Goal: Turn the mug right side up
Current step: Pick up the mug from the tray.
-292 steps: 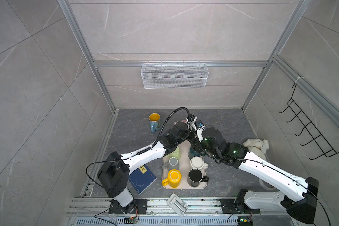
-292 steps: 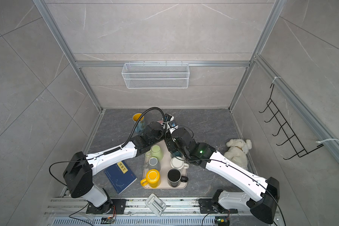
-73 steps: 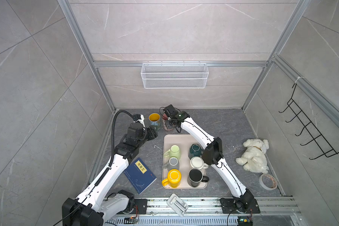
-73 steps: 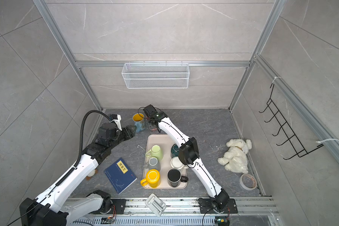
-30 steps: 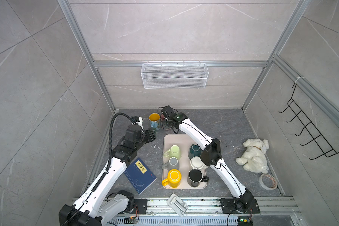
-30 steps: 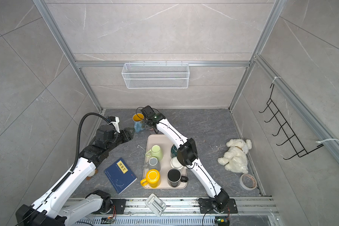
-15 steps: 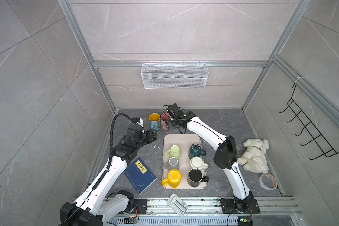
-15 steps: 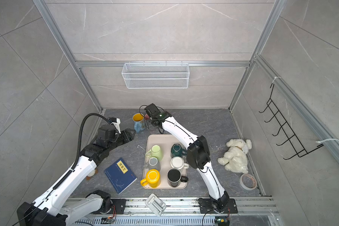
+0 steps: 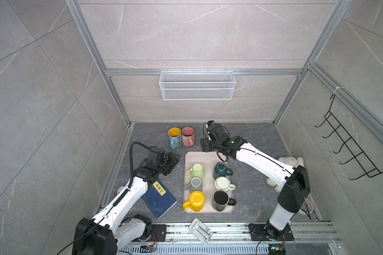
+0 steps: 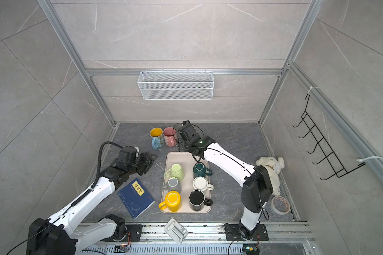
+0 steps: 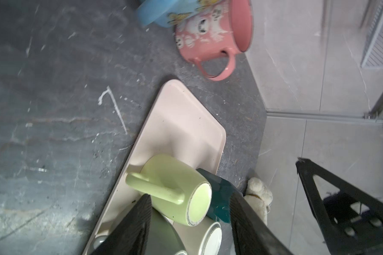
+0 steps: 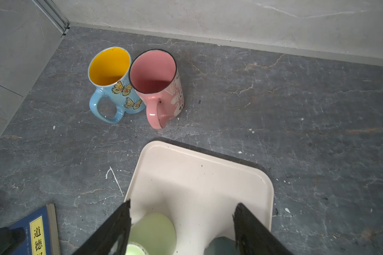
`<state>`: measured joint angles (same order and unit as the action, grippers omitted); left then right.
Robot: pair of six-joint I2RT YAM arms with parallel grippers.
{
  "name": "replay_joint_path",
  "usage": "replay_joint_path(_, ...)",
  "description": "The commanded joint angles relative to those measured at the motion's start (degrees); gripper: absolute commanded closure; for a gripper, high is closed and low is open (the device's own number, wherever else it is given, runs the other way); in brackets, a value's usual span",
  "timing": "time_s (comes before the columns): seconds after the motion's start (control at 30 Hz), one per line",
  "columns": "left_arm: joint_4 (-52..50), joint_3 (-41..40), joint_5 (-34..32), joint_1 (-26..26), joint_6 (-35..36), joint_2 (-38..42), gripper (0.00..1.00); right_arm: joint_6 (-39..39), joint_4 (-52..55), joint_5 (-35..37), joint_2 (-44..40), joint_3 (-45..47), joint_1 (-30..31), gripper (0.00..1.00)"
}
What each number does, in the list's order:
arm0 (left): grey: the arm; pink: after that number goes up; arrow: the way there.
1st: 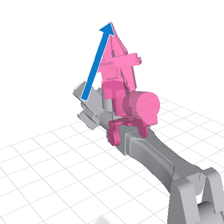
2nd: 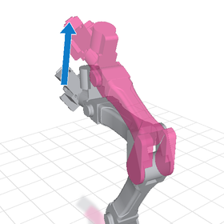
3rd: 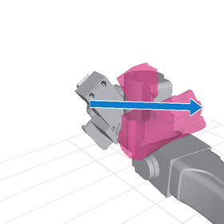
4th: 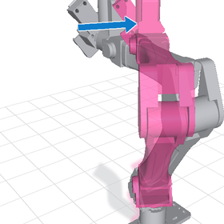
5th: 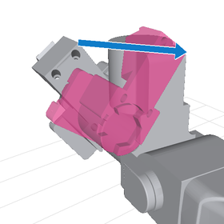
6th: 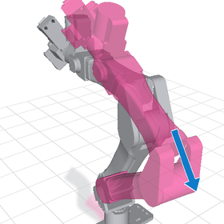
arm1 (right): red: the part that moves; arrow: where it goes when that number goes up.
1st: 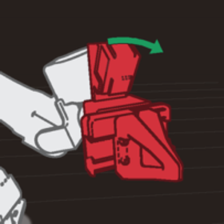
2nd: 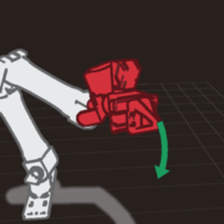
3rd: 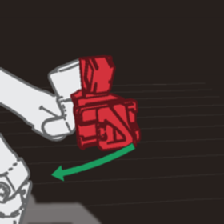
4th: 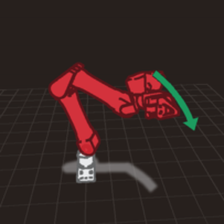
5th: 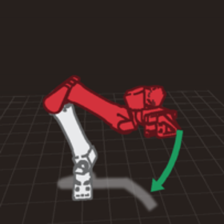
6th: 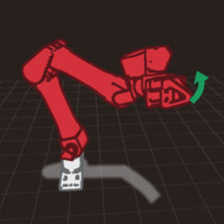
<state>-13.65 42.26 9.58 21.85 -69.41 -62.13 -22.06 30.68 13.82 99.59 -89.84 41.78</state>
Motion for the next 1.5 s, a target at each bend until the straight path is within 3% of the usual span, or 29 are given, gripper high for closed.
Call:
replay_joint_path(0.0,3.7,-1.2,-0.7,0.8,-12.7,3.1,0.41,-2.6,-1.7,2.0,-3.1,2.8,0.3,0.25)
replay_joint_path(0.13,2.3,-1.8,-2.8,2.0,-18.9,2.8,0.42,-3.4,-2.5,2.7,-5.0,5.9,0.2,0.25)
replay_joint_path(0.4,1.9,-1.3,0.8,4.5,-32.1,-6.1,0.45,-4.1,-2.5,3.0,-7.7,9.2,-1.0,0.25)
replay_joint_path(0.67,10.1,-5.0,-1.5,5.5,-41.0,-9.7,0.46,-4.3,-2.6,2.9,-9.7,11.4,-2.5,0.24)
replay_joint_path(1.47,18.7,-1.4,4.5,8.1,-45.2,-21.6,0.47,-4.8,-2.5,0.9,-10.2,12.4,-4.3,0.24)
